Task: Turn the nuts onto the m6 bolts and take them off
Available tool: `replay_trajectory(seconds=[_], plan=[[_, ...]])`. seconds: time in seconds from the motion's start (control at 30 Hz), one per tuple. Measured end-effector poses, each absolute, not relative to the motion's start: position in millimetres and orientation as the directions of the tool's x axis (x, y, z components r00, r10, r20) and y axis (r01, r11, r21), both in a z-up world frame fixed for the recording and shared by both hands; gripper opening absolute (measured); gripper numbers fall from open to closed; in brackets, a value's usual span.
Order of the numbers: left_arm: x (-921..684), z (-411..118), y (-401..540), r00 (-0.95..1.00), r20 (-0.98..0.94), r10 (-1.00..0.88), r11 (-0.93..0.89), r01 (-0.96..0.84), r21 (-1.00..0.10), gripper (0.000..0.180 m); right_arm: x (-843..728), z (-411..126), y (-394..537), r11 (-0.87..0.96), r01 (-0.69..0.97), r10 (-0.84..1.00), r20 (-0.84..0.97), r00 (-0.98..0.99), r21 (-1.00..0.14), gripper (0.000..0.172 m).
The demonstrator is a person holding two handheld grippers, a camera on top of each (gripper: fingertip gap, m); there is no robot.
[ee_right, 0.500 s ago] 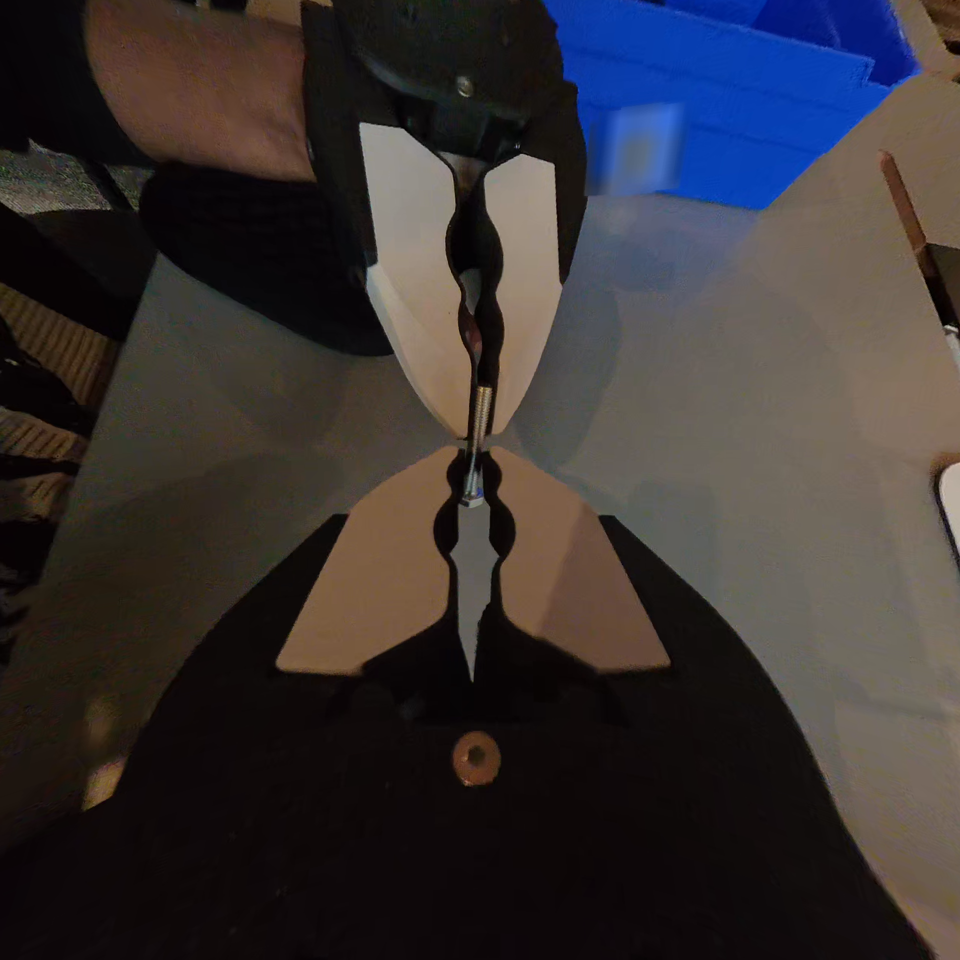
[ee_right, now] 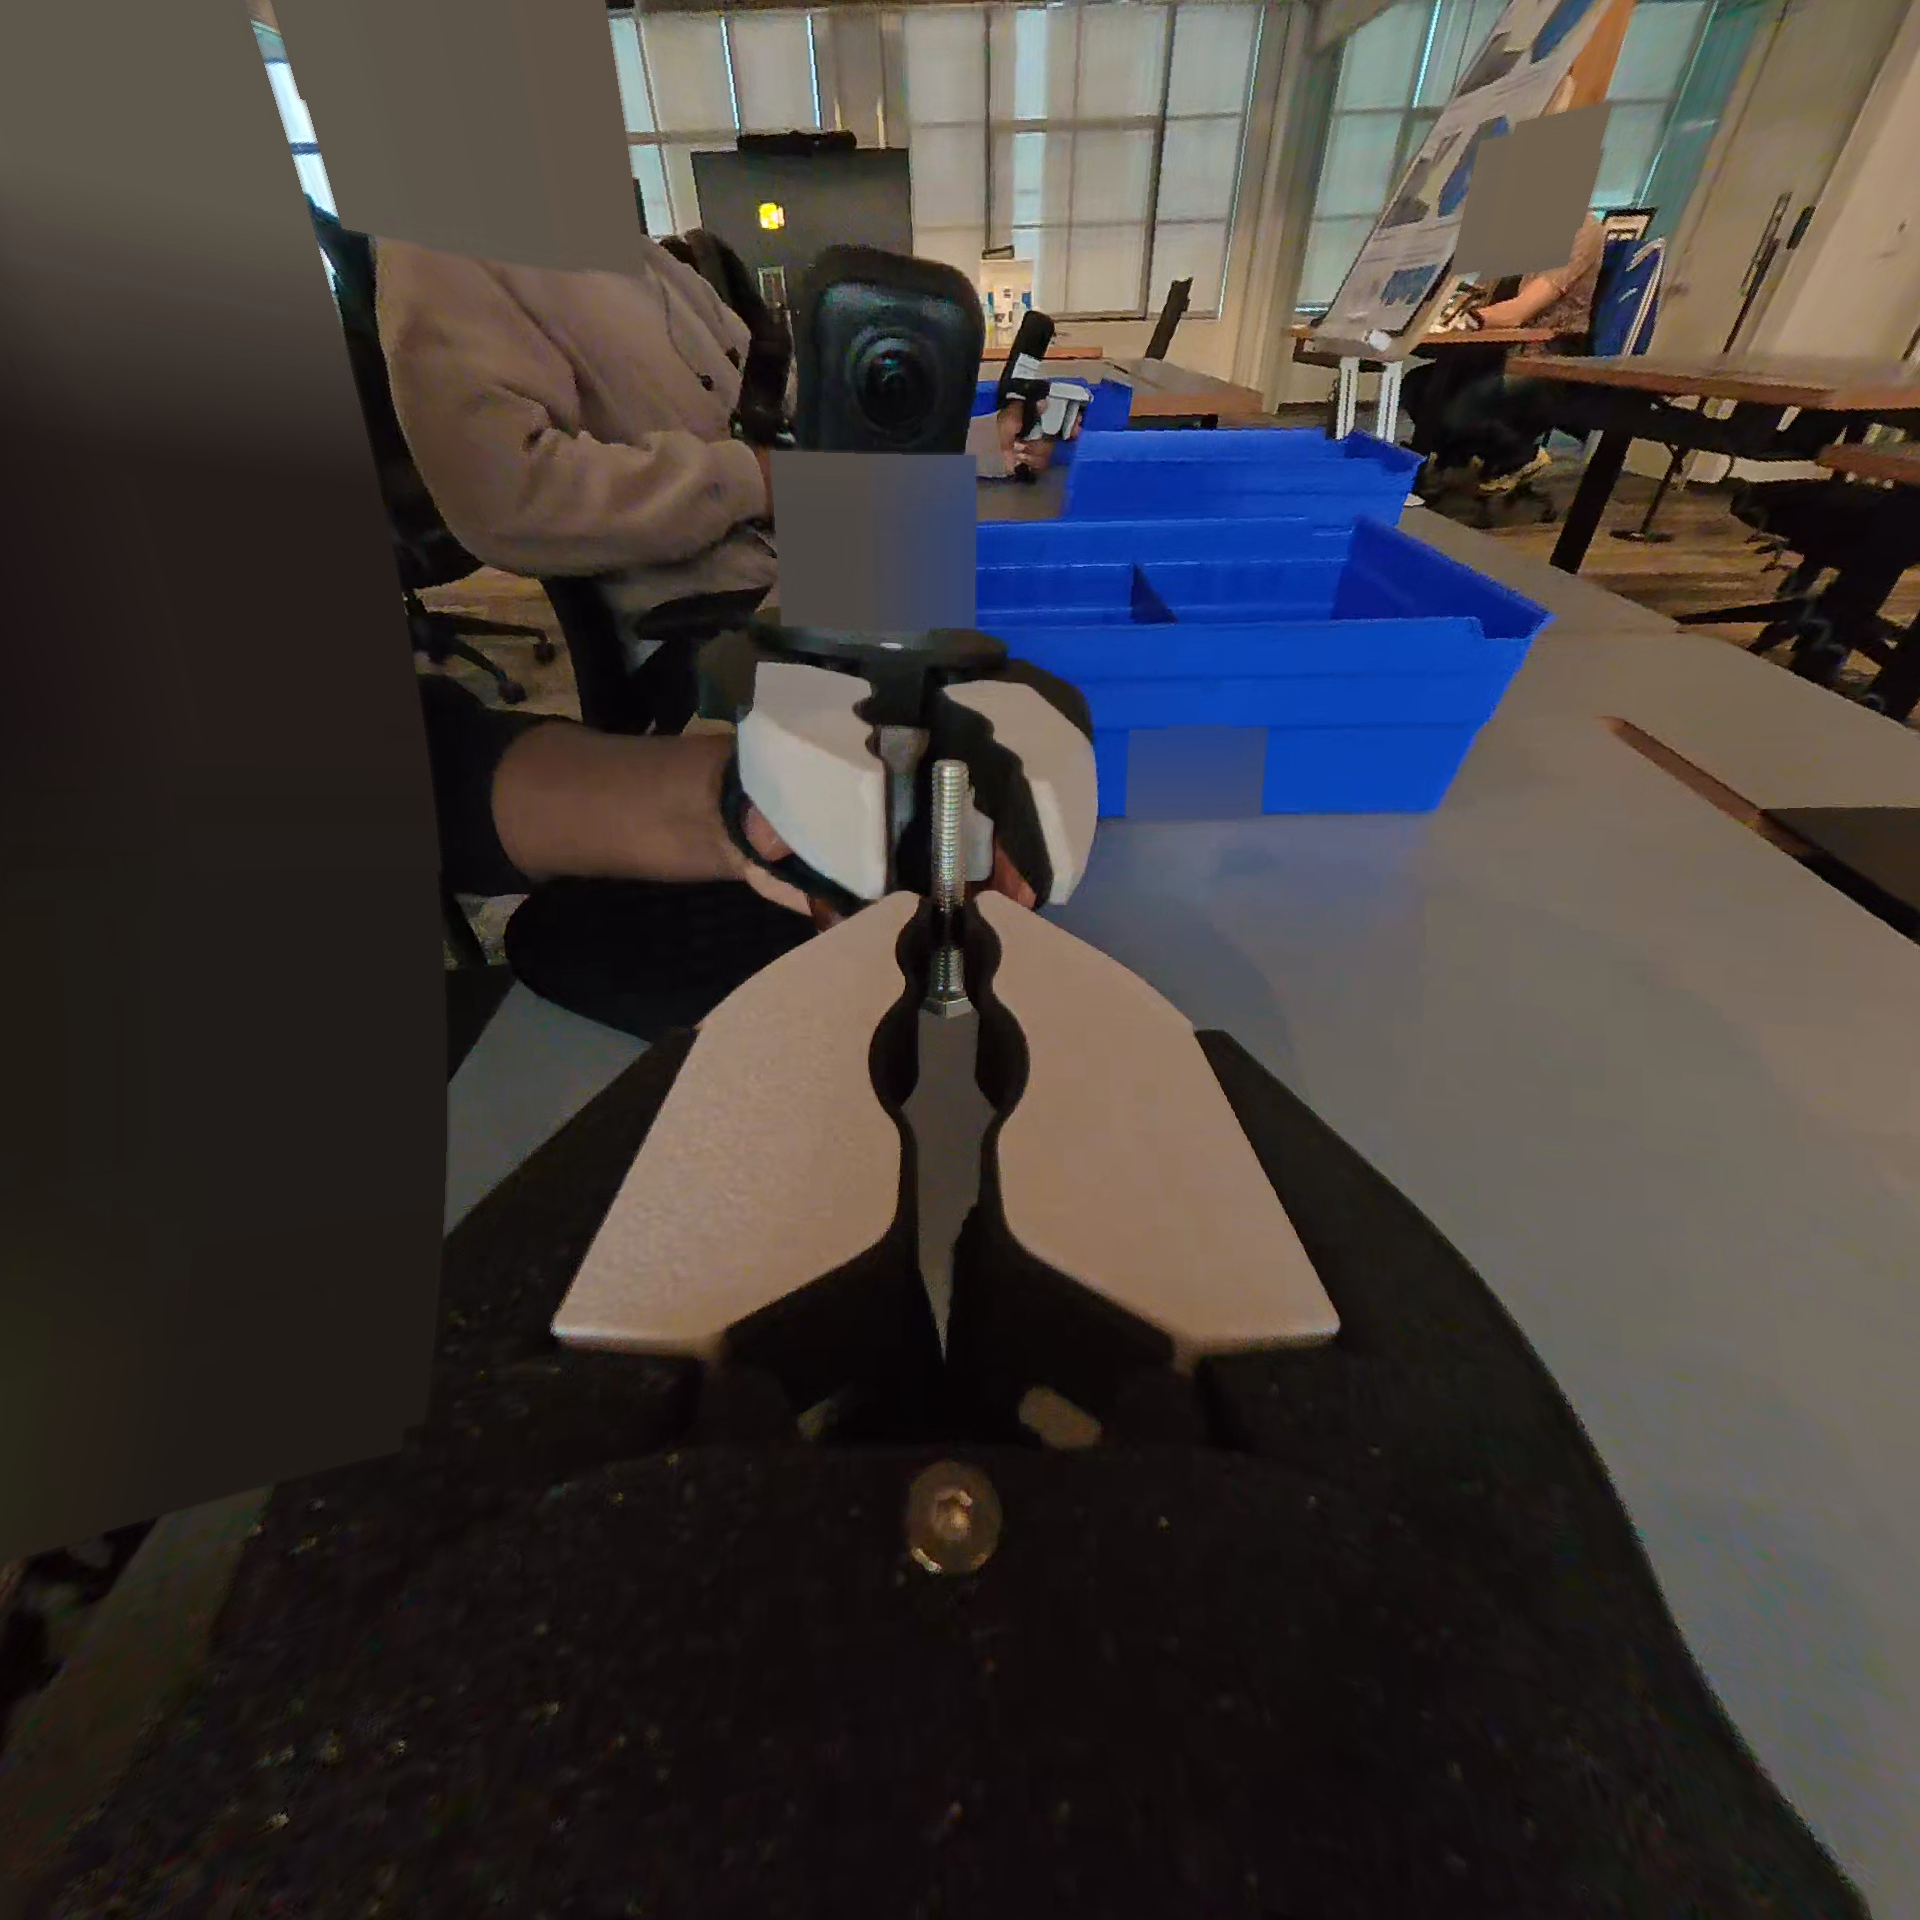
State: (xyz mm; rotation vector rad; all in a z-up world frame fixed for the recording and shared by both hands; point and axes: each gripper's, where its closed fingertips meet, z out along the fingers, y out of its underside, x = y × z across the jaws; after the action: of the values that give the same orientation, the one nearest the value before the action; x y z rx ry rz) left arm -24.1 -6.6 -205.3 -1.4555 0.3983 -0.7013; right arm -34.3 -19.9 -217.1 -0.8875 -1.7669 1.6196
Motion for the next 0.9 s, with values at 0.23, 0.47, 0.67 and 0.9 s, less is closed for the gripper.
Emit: replay_trajectory(seconds=[0.23, 0.47, 0.67, 0.9], plan=[[-20.7, -207.0, -9.7, 0.742, 0.119, -0.659, -0.021, 0.140, -0.990, 0.005, -37.0, -226.3, -27.8, 0.054, 0.120, 0.781, -0.033, -0.624, -0.991, 0.005], [-25.0, -226.6, -6.7, 0.782, 0.018, -0.623, -0.072, -0.035, -0.997, 0.004, -22.5, -208.0, -1.0, 0.099, 0.104, 0.812, 0.020, -0.584, -0.990, 0.017], [-14.0, -240.3, -6.0, 0.772, -0.073, -0.632, -0.089, -0.165, -0.982, 0.004, -25.6, -223.7, -17.1, 0.103, 0.185, 0.782, -0.036, -0.623, -0.977, 0.015], [-11.7, -241.3, -7.6, 0.758, -0.071, -0.648, -0.093, -0.171, -0.981, 0.005, -25.3, -228.8, -22.5, 0.096, 0.208, 0.759, -0.064, -0.648, -0.973, 0.008]])
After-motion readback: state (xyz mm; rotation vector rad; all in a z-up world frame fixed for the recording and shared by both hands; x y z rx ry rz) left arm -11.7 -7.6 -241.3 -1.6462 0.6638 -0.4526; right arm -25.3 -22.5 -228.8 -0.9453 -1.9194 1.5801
